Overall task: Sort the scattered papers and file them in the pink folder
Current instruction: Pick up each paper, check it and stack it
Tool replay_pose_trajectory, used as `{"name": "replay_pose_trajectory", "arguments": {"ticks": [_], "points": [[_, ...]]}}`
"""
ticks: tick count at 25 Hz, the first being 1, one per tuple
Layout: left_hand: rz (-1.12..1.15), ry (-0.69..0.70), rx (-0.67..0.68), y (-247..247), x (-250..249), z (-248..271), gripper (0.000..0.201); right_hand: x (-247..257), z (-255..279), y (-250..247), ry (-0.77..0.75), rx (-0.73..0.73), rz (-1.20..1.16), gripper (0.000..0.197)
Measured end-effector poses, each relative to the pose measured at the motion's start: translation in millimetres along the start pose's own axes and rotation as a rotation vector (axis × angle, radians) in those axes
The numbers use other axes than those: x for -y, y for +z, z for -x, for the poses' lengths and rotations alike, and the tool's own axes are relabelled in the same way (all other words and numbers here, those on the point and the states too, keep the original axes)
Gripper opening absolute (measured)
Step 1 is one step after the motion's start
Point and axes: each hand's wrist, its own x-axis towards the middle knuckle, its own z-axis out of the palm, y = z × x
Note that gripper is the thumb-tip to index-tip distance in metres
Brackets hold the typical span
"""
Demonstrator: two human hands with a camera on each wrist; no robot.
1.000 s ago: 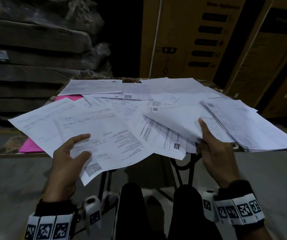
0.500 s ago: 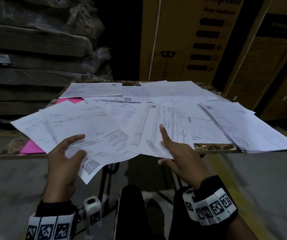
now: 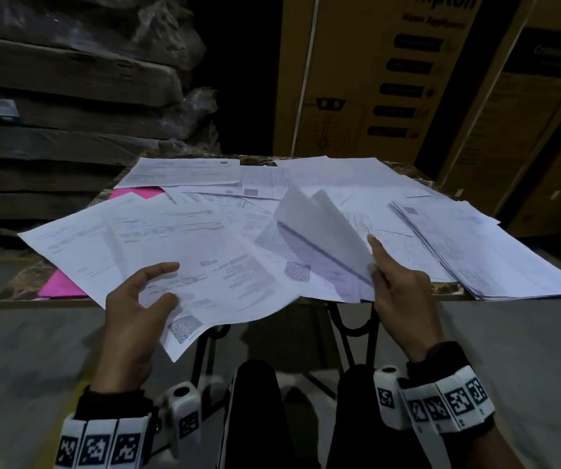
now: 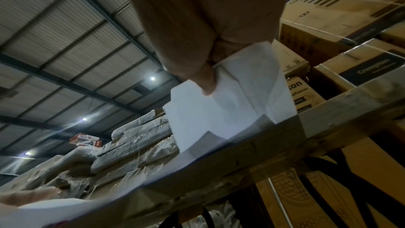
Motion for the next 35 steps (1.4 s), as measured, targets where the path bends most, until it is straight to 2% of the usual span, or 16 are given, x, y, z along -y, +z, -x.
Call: {"name": "replay_pose_trajectory", "arguments": {"ticks": [4,7,11,14,16,18,21,24,26,28,30,32,35], "points": [[-0.044,0.011,0.049,7.7,-1.8,0.3,0.046,5.8,-8.9,-1.5,-0.083,-0.215,-0.058,0.038],[-0.073,0.011,0.114,13.6,0.0,-0.2,0.046,15.4,-12.7,0.7,-0.227,-0.254,-0.098,0.032],[-0.160,0.040,0.188,23.2,2.0,-1.5,0.043,22.7,-5.2,13.9,-0.374,-0.046,-0.195,0.052],[-0.069,-0.031,0.175,25.8,8.9,-2.3,0.042,10.3,7.0,28.2,-0.417,0.146,-0.208,0.057],[-0.005,-0.072,0.126,29.8,5.8,1.7,0.032,2.4,11.4,34.5,-0.405,0.241,-0.194,0.055],[0.029,-0.086,0.078,35.0,-1.4,2.1,0.041,-1.3,10.8,37.3,-0.398,0.304,-0.177,0.051],[0.077,-0.120,0.112,42.5,-7.1,-1.5,0.052,-1.3,5.3,38.8,-0.372,0.405,-0.164,0.046],[0.172,-0.254,0.137,43.9,-6.5,-6.0,0.058,-0.9,1.9,36.6,-0.303,0.519,-0.142,0.033],[0.106,-0.214,0.115,41.8,-6.3,-6.0,0.054,-1.8,3.3,33.3,-0.242,0.592,-0.171,0.040],[-0.130,-0.060,0.131,39.4,-2.5,-3.3,0.034,-2.5,6.2,30.6,-0.199,0.552,-0.234,0.047],[-0.254,0.051,0.149,38.2,4.2,-2.1,0.028,-8.4,9.6,29.2,-0.176,0.374,-0.275,0.043],[-0.260,0.076,0.130,38.0,4.7,-0.9,0.028,-23.9,10.7,26.7,-0.173,0.217,-0.227,0.035],[-0.227,0.053,0.062,36.5,5.6,-1.1,0.029,-54.4,11.3,19.0,-0.208,0.187,-0.108,0.037]]}}
